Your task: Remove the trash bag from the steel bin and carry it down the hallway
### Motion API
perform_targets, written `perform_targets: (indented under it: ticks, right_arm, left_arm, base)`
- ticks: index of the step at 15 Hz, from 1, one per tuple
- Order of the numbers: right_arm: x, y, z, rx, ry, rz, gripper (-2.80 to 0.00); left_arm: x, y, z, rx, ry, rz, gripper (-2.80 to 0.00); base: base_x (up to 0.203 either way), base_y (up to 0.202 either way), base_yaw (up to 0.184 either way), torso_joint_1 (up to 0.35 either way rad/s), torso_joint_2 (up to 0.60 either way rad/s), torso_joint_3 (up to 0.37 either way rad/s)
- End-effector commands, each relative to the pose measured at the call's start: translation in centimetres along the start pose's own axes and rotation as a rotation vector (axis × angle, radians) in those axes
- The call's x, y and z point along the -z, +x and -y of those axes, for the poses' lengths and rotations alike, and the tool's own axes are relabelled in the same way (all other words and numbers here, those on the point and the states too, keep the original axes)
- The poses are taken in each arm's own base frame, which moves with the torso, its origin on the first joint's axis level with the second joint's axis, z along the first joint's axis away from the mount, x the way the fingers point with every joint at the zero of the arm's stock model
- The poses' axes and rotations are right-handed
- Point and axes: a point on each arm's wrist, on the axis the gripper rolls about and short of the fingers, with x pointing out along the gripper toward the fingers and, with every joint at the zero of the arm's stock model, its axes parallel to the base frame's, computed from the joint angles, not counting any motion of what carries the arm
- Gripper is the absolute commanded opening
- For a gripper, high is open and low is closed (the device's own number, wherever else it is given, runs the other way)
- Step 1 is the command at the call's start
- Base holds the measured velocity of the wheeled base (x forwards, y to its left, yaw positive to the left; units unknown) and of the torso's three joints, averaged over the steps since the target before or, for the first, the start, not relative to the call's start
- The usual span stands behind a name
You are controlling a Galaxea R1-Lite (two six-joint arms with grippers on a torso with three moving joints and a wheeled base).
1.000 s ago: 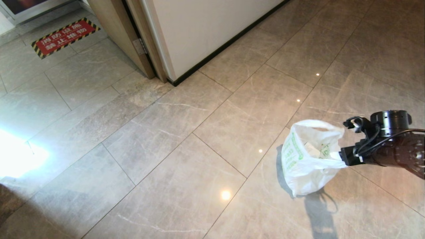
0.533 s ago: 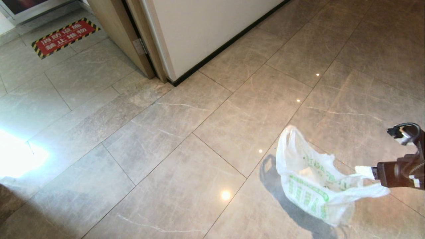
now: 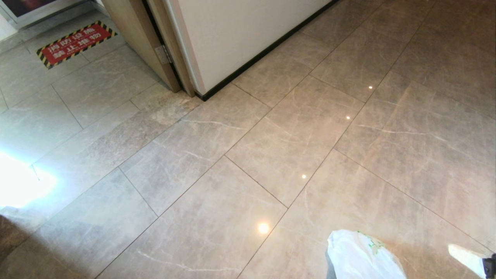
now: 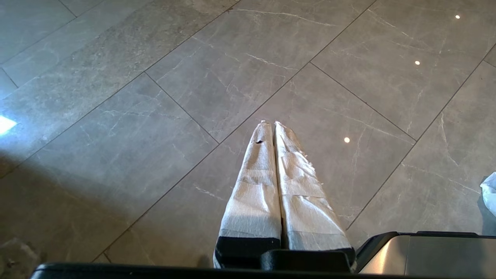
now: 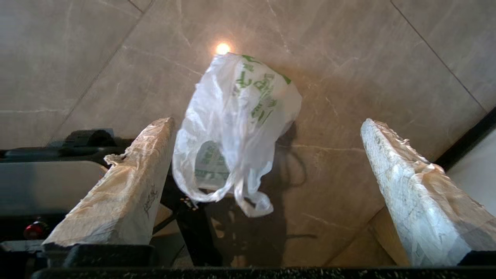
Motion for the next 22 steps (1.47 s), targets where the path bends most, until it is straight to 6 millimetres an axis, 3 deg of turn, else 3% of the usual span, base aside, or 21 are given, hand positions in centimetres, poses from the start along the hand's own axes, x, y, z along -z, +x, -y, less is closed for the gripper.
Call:
perform_targets:
  ticks: [1,8,10,16,17,22]
  right_arm:
    - [2.2,-3.2,-0.5,-0.028,0.0,0.139,0.0]
    - [8.2,-4.4,-1.0,-0.033,0.003,0.2,0.0]
    - [9.8,-3.8,-1.1,-0.009,0.002,0.24,0.0]
    - [10.7,-3.9,-1.1,-0.056,-0.018,0.39,0.0]
    - [10.8,-4.1,-1.1,-0.055,-0.009,0.419,-2.8]
    - [11.6,-4.8,-1.1,-0.048,0.001,0.556,-2.8]
  left_arm:
    - [0.0,0.0,0.0,0.0,-0.001,0.0,-2.8]
    - [0.0,0.0,0.0,0.0,-0.001,0.0,-2.8]
    - [0.0,0.0,0.0,0.0,-0.001,0.0,-2.8]
    - [0.0,0.0,0.0,0.0,-0.001,0.0,-2.8]
    - [0.0,0.0,0.0,0.0,-0.001,0.0,-2.8]
    - [0.0,0.0,0.0,0.0,-0.001,0.0,-2.8]
  base:
    - [0.0,0.0,0.0,0.0,0.0,0.0]
    - [0.0,0.0,0.0,0.0,0.0,0.0]
    - [0.0,0.0,0.0,0.0,0.0,0.0]
    - [0.0,0.0,0.0,0.0,0.0,0.0]
    - [0.0,0.0,0.0,0.0,0.0,0.0]
    - [0.0,0.0,0.0,0.0,0.0,0.0]
